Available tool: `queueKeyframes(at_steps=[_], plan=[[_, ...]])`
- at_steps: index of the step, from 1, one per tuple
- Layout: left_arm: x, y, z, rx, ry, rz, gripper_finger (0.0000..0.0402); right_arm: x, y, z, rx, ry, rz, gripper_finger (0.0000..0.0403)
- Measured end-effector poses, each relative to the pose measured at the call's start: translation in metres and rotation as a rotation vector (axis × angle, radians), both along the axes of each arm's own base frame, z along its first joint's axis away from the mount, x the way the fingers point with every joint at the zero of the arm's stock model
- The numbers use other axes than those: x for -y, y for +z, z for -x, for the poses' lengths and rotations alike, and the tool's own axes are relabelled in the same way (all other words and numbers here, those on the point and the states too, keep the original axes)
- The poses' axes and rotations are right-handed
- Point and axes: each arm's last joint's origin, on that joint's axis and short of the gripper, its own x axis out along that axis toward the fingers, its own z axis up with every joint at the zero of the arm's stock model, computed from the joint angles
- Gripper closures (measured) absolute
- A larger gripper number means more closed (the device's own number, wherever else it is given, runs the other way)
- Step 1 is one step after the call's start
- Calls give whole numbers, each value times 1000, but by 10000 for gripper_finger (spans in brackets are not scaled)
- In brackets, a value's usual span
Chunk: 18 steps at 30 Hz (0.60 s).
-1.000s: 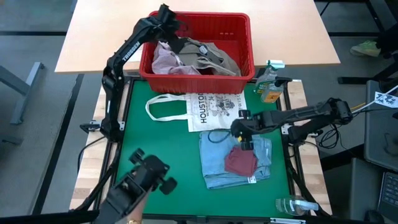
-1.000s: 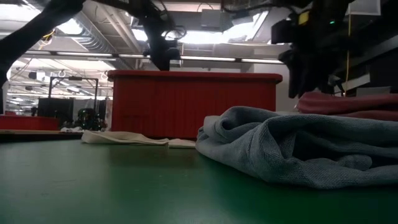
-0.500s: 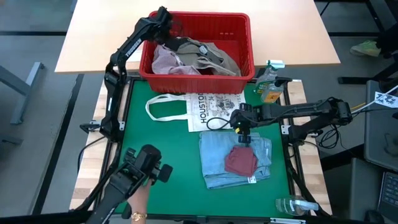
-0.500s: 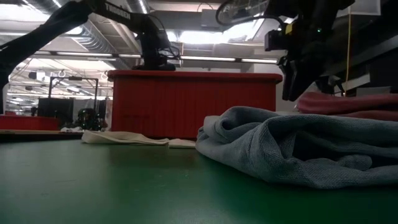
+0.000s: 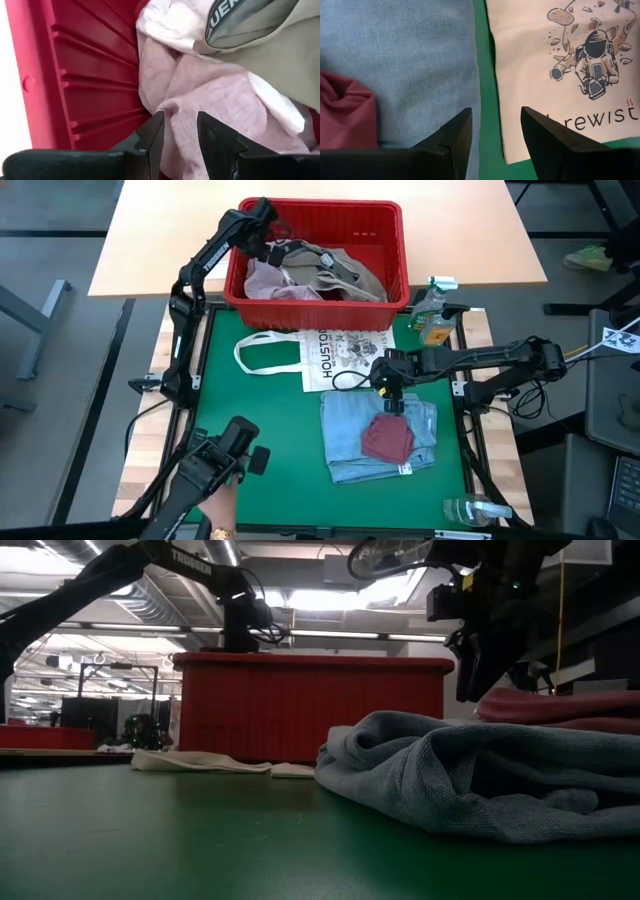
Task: Fold Laundry from Bin
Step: Fold the pink shirt from the red laundry basket
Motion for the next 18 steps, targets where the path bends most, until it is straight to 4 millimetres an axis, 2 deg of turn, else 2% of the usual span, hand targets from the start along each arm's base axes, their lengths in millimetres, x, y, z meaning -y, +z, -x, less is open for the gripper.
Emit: queueKeyframes(at_steps=[8,18], plan=[[1,-4,0,24,50,12,289,0,1,-3,34,0,0,233],[3,-47,2,-77,36,120,289,0,1,-3,34,0,0,233]])
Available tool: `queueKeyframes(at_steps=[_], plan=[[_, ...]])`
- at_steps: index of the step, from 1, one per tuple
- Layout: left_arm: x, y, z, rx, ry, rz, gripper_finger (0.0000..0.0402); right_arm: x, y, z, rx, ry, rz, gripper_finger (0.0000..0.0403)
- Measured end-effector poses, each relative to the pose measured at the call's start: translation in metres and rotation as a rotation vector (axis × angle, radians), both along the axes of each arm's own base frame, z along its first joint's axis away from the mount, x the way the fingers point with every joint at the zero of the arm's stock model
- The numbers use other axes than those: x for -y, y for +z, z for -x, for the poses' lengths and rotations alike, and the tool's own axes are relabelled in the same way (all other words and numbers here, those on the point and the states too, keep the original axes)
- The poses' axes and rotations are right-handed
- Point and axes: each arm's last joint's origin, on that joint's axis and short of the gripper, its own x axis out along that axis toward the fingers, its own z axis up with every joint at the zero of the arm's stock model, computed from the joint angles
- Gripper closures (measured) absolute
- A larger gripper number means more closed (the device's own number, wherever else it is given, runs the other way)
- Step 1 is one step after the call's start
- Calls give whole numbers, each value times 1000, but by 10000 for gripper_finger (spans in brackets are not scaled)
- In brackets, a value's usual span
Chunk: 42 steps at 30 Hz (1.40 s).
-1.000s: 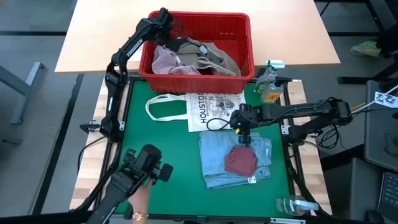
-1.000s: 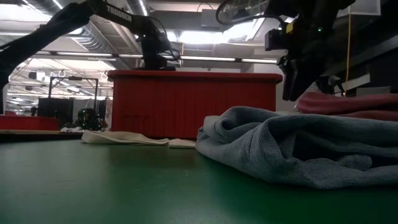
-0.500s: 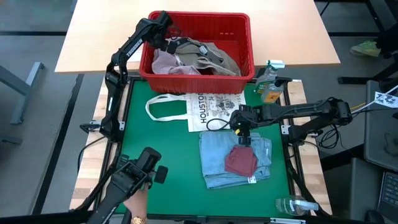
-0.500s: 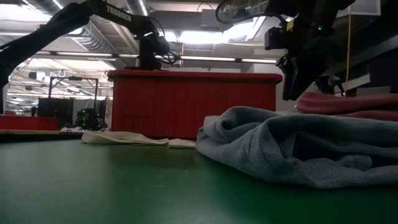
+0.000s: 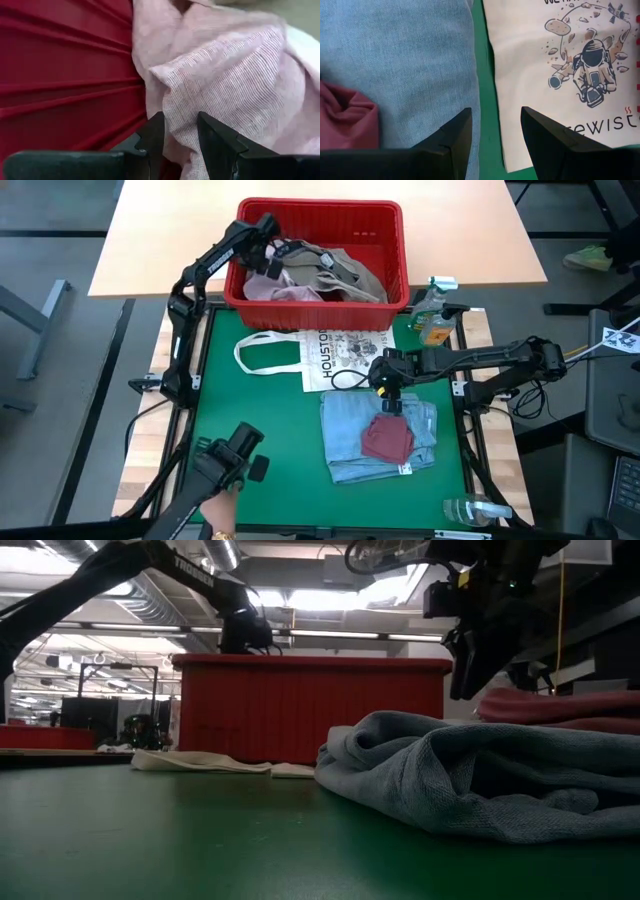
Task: Fold Laundry from Bin
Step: Fold the pink shirt from the red laundry basket
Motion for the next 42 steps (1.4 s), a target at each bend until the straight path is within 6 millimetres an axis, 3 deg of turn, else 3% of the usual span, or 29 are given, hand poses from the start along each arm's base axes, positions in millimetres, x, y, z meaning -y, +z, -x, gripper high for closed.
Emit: queueKeyframes(at_steps=[6,13,21,31,42], plan=[[5,-8,-9,-79,-156,28,303,0,0,-1,13,1,1,233],[9,-9,-31,-14,-288,21,390,0,1,-2,20,24,10,233],[13,5,-57,140,-394,-87,399,0,2,-5,49,24,11,233],[30,85,-76,293,-493,-342,401,0,2,-6,60,24,11,233],[80,177,-63,540,-599,-629,401,0,2,-6,60,21,18,233]])
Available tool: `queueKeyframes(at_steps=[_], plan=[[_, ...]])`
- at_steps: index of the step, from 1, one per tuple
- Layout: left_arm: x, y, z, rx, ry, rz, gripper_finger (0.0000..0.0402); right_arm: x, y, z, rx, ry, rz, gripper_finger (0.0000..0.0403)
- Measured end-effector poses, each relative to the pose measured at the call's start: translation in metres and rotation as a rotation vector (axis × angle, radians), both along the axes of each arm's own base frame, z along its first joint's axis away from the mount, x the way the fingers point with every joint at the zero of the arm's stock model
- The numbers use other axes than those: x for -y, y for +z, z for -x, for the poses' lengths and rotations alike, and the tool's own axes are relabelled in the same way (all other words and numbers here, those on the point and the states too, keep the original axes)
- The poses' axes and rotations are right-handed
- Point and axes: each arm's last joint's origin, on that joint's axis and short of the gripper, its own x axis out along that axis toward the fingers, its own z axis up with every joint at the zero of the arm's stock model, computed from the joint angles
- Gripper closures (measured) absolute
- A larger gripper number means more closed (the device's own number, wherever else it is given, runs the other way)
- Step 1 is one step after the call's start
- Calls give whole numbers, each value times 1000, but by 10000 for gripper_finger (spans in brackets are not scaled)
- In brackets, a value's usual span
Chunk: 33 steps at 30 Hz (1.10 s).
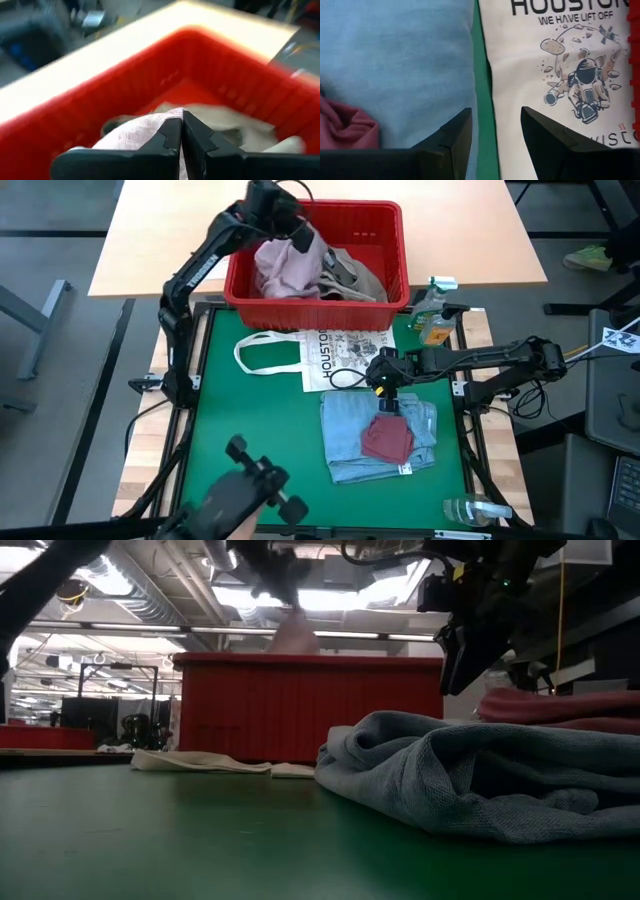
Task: Fold Laundry from Bin
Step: Fold the pink shirt from the red laundry basket
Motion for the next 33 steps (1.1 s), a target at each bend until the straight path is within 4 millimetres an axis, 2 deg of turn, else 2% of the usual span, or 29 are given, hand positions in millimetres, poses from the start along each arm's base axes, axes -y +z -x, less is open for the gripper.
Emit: queueKeyframes(at_steps=[9,13,20,25,33], plan=[[55,72,15,263,-127,-232,401,4,6,-2,17,-53,122,233],[78,101,22,400,-180,-355,401,5,25,-8,69,-66,155,233],[120,151,41,710,-299,-599,401,7,72,-19,200,-59,264,233],[139,169,53,869,-382,-637,401,11,111,-22,299,-101,404,233],[151,173,55,931,-550,-546,401,12,165,-30,538,-72,516,233]])
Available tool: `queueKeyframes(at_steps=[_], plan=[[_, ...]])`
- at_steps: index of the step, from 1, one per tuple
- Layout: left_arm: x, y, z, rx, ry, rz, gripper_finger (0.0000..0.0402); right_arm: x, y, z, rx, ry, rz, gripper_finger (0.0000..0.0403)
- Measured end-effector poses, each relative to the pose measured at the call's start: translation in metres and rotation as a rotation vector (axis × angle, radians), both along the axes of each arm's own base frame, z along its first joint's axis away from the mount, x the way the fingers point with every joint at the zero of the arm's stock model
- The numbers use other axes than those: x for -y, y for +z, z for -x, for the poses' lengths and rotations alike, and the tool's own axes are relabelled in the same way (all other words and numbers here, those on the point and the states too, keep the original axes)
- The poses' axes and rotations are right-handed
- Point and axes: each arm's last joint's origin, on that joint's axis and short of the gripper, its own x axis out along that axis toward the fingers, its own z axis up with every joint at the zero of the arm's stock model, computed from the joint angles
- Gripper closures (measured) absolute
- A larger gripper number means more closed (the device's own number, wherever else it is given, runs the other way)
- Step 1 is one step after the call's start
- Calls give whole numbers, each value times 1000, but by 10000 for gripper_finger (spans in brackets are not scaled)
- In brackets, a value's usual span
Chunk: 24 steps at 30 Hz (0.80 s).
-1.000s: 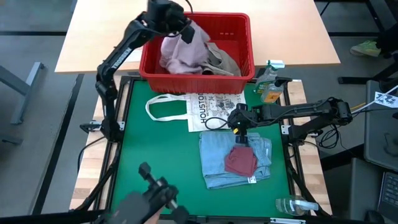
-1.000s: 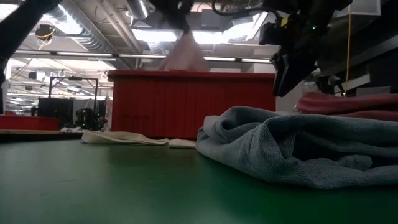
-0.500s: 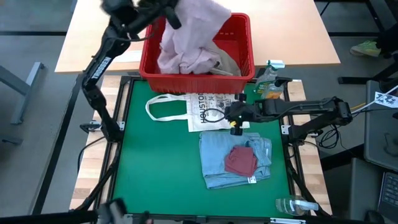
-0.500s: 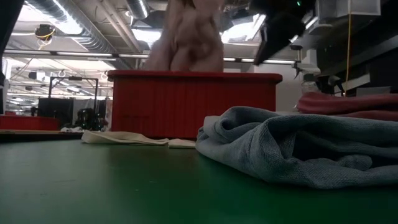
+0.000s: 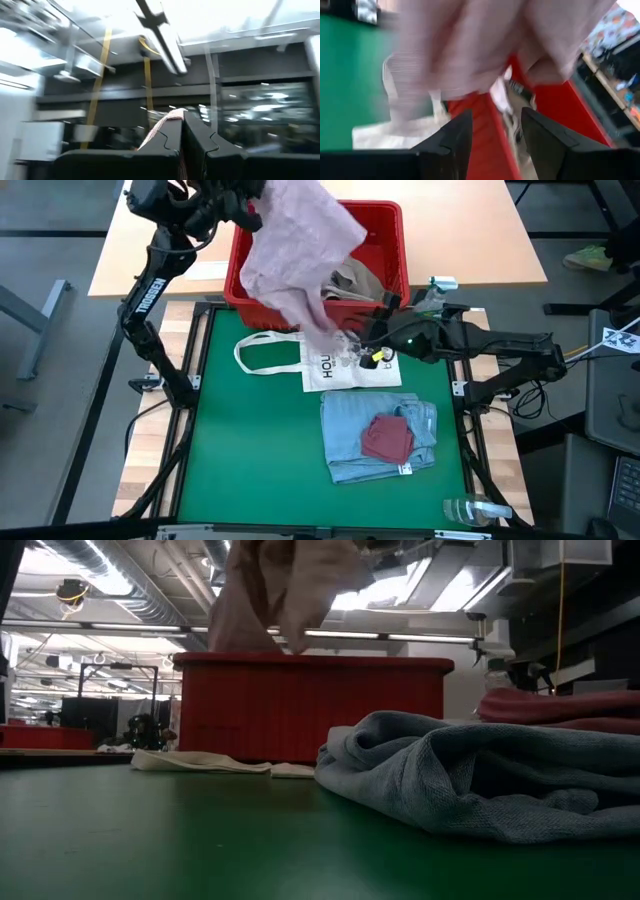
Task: Fold Laundry from Bin
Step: Fold the pink shirt from the red laundry basket
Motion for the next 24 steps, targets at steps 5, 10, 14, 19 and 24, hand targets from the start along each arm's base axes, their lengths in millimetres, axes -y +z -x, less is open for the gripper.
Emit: queueKeyframes(at_steps=[5,10,14,19,24], plan=[[4,-7,-6,-112,-221,30,401,0,16,0,80,10,20,233],[7,-21,-14,-280,-370,101,401,0,22,1,96,10,20,233],[9,-34,-21,-394,-389,163,401,0,26,1,111,11,20,233],[16,-39,-27,-436,-398,140,401,-3,22,2,68,104,-23,233],[23,-38,-30,-435,-422,130,401,-7,6,4,-86,221,-121,233]])
